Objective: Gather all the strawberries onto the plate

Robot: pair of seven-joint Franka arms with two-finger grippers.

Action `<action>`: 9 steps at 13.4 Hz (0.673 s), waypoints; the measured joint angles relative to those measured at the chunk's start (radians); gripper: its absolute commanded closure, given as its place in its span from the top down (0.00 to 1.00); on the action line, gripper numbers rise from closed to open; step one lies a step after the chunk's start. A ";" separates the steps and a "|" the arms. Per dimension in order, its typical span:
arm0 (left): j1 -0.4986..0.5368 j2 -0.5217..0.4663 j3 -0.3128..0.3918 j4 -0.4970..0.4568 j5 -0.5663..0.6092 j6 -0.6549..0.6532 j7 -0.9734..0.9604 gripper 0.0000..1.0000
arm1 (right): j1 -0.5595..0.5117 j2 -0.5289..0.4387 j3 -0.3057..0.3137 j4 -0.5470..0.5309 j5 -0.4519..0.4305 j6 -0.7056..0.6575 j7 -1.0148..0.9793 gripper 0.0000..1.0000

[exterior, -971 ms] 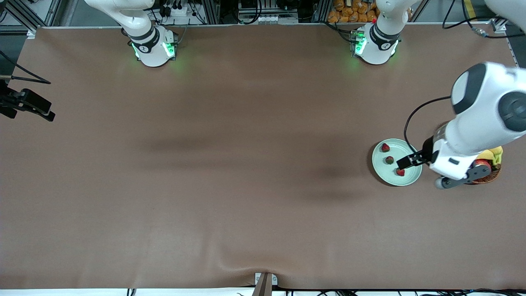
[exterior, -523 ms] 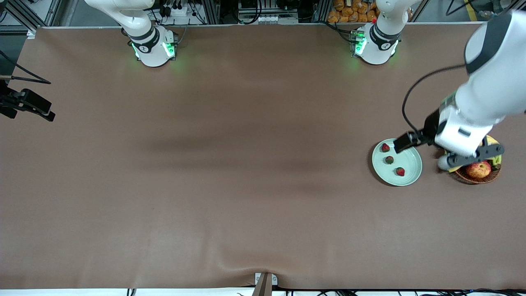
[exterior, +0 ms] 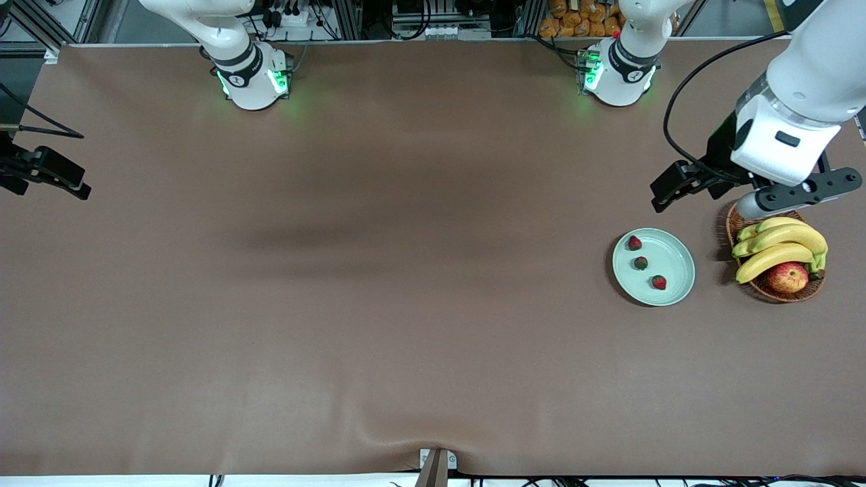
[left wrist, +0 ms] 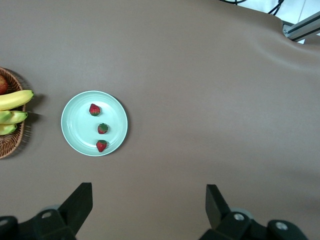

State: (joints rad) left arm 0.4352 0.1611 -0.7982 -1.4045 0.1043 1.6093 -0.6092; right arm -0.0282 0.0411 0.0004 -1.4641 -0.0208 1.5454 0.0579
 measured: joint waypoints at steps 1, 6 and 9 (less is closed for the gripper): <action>-0.079 -0.014 0.083 0.004 -0.002 0.000 -0.005 1.00 | 0.000 0.000 0.000 0.000 0.000 0.000 0.000 1.00; -0.437 -0.102 0.515 0.006 -0.052 -0.048 -0.002 1.00 | -0.001 0.000 -0.001 0.000 0.000 0.000 0.000 1.00; -0.488 -0.120 0.649 -0.002 -0.100 -0.087 0.109 1.00 | -0.001 0.000 -0.001 0.000 0.000 0.000 0.000 1.00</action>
State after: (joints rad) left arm -0.0524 0.0406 -0.1497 -1.4065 0.0043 1.5219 -0.4999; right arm -0.0292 0.0411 -0.0005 -1.4641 -0.0208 1.5458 0.0579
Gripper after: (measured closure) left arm 0.000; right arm 0.000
